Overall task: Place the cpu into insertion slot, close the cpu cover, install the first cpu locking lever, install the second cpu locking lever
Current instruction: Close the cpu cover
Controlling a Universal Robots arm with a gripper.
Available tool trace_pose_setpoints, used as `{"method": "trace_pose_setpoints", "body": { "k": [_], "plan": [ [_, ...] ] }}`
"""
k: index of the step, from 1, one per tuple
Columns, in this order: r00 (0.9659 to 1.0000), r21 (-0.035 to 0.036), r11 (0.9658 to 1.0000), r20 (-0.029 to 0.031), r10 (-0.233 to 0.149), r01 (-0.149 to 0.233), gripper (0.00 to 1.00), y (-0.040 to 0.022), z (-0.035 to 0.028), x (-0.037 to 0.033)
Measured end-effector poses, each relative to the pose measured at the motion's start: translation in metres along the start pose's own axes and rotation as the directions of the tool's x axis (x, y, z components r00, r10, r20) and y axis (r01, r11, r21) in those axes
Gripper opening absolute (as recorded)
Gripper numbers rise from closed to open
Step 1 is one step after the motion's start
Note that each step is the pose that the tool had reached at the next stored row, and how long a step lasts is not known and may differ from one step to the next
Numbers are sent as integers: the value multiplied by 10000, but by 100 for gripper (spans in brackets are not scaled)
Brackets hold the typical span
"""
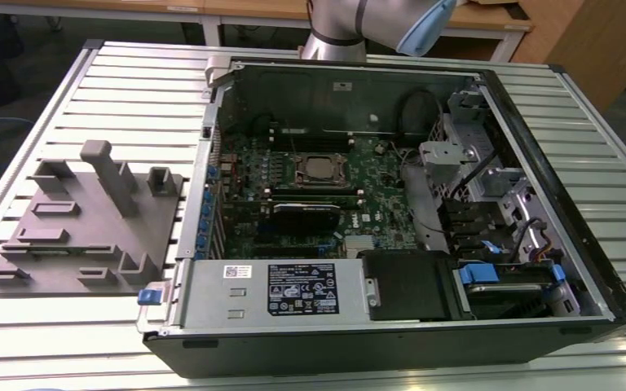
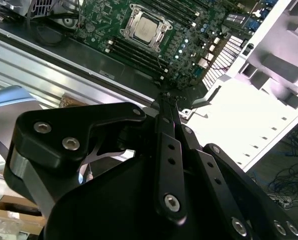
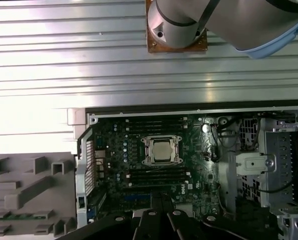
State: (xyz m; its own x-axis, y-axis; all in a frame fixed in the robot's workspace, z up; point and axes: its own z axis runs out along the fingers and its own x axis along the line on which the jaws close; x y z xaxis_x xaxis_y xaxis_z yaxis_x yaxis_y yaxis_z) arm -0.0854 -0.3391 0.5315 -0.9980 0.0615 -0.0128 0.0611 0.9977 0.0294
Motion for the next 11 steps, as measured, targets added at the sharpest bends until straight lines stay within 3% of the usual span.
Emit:
{"method": "trace_pose_setpoints", "body": {
  "k": [1,2,11],
  "plan": [
    [10000,0,10000,0,0,0,10,0,11,0],
    [10000,-1,10000,1,0,0,10,-2,76,1],
    [10000,0,10000,0,0,0,10,-3,108,1]
  ]
}}
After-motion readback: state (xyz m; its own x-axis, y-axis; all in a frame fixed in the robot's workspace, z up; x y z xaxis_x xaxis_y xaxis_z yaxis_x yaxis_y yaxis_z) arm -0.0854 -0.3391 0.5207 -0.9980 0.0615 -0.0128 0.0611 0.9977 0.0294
